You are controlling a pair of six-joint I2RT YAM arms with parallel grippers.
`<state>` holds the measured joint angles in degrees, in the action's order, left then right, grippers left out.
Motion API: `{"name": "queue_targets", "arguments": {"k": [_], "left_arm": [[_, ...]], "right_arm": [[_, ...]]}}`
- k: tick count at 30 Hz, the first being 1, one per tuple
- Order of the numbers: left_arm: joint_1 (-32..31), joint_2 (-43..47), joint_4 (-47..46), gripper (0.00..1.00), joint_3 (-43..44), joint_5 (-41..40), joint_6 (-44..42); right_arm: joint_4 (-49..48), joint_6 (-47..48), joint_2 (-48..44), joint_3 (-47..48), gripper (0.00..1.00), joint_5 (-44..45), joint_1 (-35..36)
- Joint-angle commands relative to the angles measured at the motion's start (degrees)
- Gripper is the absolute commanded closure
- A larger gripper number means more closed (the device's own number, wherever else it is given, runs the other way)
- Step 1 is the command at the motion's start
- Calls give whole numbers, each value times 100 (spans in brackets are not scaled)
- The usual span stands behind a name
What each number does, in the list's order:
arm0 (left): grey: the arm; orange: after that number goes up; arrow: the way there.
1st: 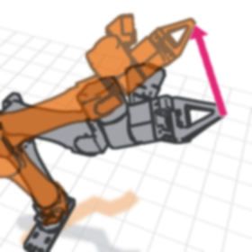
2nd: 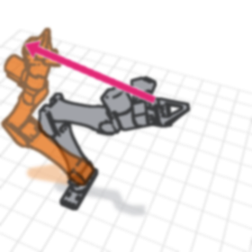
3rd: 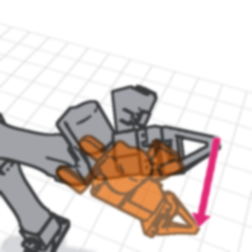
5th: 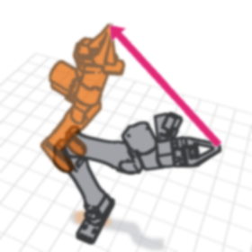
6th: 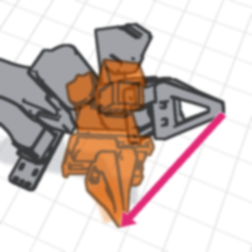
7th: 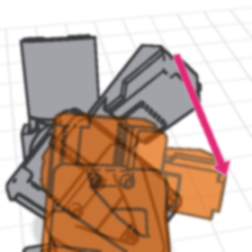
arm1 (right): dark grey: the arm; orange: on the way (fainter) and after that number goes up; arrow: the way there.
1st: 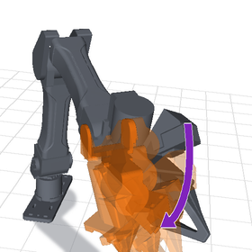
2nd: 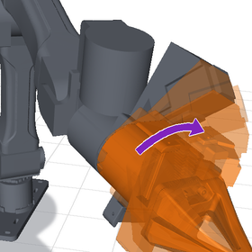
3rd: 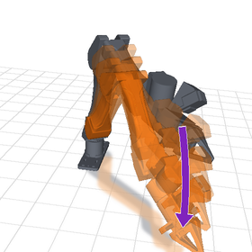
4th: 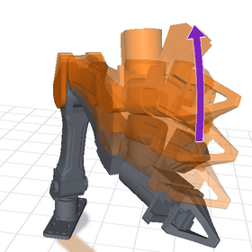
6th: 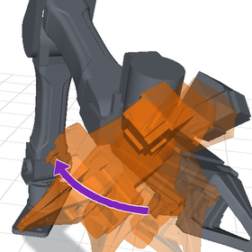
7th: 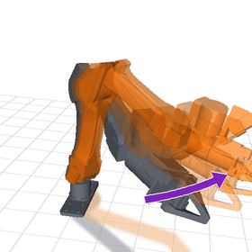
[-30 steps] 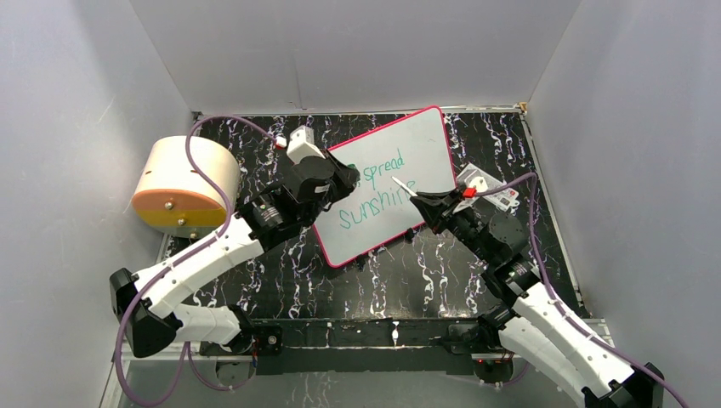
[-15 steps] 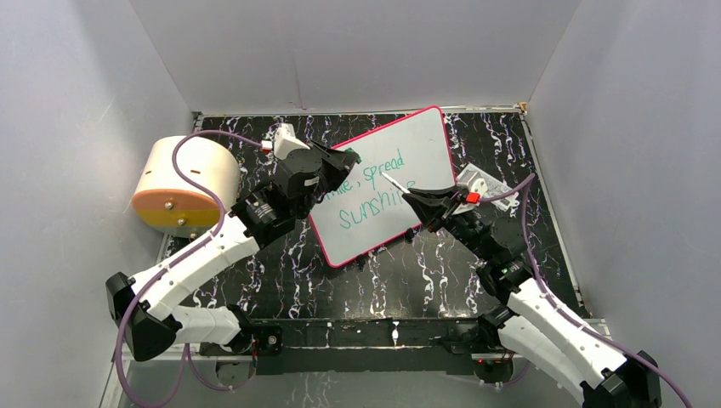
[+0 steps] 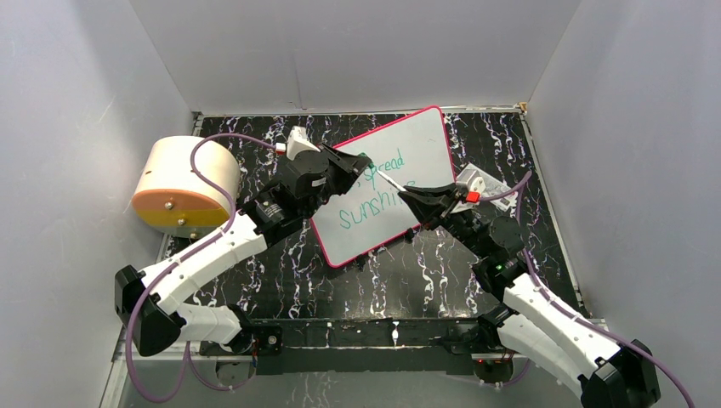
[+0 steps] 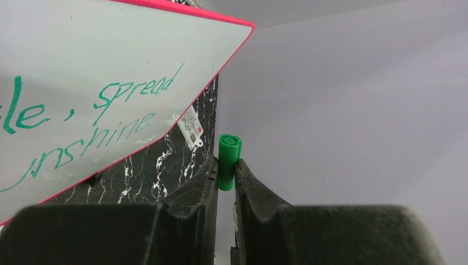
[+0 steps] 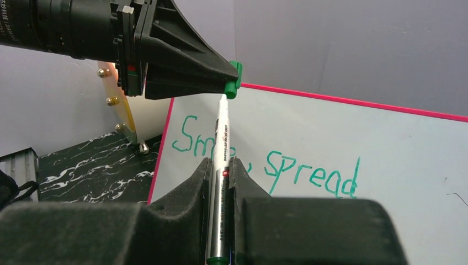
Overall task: Write a sentence on the whiteboard
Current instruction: Close the whiteboard marker at the center of the board.
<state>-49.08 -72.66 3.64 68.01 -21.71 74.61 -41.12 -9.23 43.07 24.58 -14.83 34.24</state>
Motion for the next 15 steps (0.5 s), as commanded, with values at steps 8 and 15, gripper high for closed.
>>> {"name": "queue_targets", "arguments": {"k": [8, 15], "left_arm": [[21, 58, -302, 100, -87, 138, 80], [21, 77, -338, 100, -131, 201, 78]], "right_arm": [[-538, -92, 124, 75, 100, 26, 4], [-586, -137, 83, 14, 100, 207, 5]]}}
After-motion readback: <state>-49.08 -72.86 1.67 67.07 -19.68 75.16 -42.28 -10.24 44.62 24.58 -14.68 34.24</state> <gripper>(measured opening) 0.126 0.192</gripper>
